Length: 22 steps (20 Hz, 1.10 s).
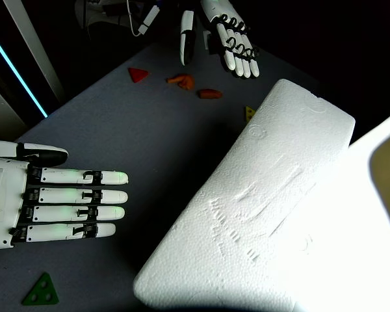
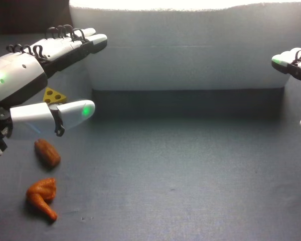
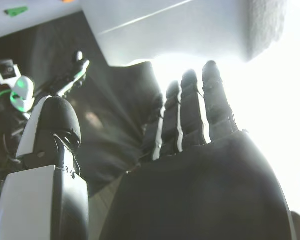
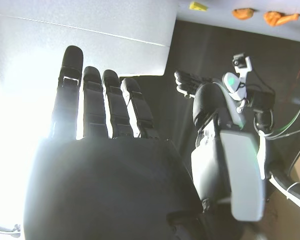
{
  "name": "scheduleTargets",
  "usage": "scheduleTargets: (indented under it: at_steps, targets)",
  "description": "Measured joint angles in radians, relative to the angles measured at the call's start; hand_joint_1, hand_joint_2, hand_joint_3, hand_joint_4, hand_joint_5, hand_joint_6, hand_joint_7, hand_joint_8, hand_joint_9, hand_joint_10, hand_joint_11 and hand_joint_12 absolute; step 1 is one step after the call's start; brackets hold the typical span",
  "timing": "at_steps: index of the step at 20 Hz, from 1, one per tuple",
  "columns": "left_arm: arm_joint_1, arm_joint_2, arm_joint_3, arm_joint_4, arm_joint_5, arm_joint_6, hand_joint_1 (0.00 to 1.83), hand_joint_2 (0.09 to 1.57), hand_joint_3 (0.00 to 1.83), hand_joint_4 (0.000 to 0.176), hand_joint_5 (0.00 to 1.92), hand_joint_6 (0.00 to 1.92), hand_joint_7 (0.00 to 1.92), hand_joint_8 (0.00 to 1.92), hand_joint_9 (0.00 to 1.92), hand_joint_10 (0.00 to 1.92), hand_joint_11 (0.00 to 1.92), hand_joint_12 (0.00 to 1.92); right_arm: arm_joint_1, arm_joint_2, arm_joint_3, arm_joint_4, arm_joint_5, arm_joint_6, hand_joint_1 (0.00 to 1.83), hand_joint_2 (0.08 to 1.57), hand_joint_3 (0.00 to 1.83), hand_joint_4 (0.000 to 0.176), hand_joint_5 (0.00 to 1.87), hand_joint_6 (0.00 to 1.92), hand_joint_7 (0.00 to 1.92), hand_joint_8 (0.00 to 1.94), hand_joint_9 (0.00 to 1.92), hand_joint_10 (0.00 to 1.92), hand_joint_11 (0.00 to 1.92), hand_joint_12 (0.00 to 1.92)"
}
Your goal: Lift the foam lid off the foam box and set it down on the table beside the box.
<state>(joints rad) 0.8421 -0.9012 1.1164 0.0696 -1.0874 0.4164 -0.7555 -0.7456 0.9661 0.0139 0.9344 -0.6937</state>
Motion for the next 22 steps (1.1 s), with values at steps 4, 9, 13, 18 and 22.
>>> scheduleTargets:
  at_steps: [4,9,13,18,22]
  targets:
    - [0.032,0.010,-0.023,0.009,-0.025,0.000,0.25,1.34,0.01,0.041,0.05,0.01,0.00,0.00,0.00,0.00,0.00,0.10,0.000,0.000,-0.001,0.001,0.004,-0.002,0.48,1.38,0.00,0.000,0.00,0.00,0.00,0.00,0.00,0.00,0.00,0.72]
    - [0.034,0.011,-0.023,0.002,-0.035,0.001,0.27,1.33,0.00,0.006,0.02,0.00,0.00,0.00,0.00,0.00,0.00,0.00,0.000,0.006,-0.008,0.013,0.012,-0.014,0.48,1.34,0.00,0.000,0.00,0.00,0.00,0.00,0.00,0.00,0.00,0.39]
    - [0.049,0.021,-0.030,-0.030,-0.068,0.022,0.35,1.30,0.00,0.034,0.02,0.00,0.00,0.00,0.00,0.00,0.00,0.00,-0.013,0.015,-0.018,0.046,0.055,-0.035,0.51,1.30,0.00,0.000,0.00,0.00,0.00,0.00,0.00,0.00,0.00,0.00]
    - [0.069,0.034,-0.033,-0.111,-0.119,0.057,0.46,1.27,0.00,0.012,0.00,0.00,0.00,0.00,0.00,0.00,0.00,0.00,-0.038,0.029,-0.026,0.139,0.129,-0.072,0.42,1.22,0.00,0.000,0.00,0.00,0.00,0.00,0.00,0.00,0.00,0.00]
    - [0.075,0.034,-0.030,-0.172,-0.148,0.076,0.49,1.22,0.00,0.019,0.01,0.00,0.00,0.00,0.00,0.00,0.01,0.01,-0.042,0.030,-0.026,0.188,0.175,-0.096,0.39,1.20,0.00,0.018,0.00,0.00,0.00,0.00,0.00,0.00,0.00,0.00]
